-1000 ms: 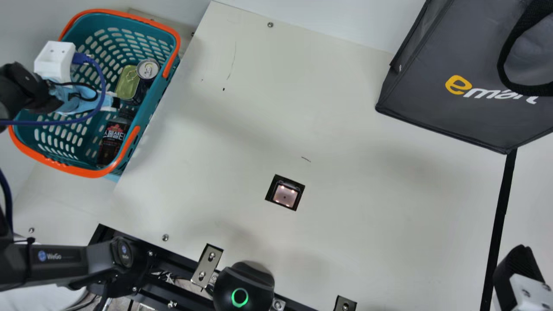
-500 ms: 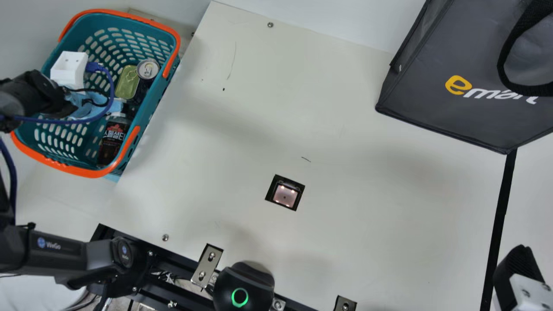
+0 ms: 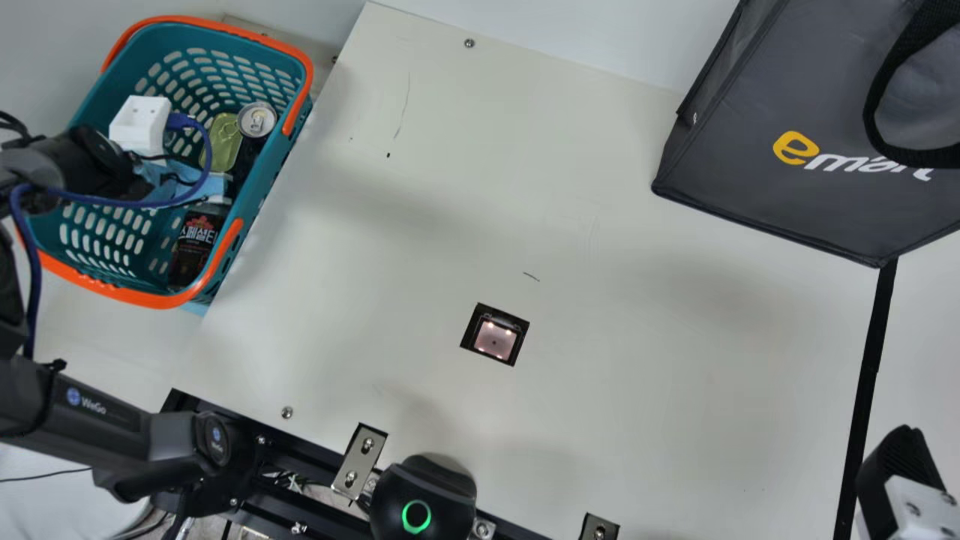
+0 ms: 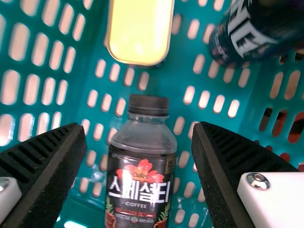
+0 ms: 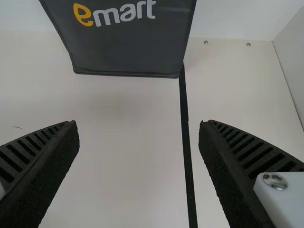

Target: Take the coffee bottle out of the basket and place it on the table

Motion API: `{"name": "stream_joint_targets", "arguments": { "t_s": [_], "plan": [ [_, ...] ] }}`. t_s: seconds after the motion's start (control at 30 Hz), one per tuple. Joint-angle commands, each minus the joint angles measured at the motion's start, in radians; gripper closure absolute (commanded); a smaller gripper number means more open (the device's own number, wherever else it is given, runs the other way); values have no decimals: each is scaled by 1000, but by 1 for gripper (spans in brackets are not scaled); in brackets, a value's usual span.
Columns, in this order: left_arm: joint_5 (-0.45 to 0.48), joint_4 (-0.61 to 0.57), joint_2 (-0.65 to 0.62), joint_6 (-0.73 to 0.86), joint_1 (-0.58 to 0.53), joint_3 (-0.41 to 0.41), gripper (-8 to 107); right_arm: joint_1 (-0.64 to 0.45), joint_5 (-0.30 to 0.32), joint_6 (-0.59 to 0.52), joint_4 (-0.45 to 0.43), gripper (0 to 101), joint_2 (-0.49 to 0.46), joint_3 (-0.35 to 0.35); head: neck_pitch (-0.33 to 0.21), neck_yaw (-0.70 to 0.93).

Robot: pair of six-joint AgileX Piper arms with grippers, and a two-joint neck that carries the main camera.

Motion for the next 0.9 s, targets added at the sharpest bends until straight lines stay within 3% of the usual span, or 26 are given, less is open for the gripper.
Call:
{"name": "stream_joint_targets", "arguments": {
  "t_s": [0.0,0.43,0.87],
  "plan": [
    [-7,-8,7,10,-2,4,9,0,0,0,0,11,0,0,-26,2],
    [-73,-98,76,98,0,32,9,0,0,0,0,11,0,0,-26,2],
    [-123,-192,164,207,7,0,9,0,0,0,0,11,0,0,-26,2]
  ]
}}
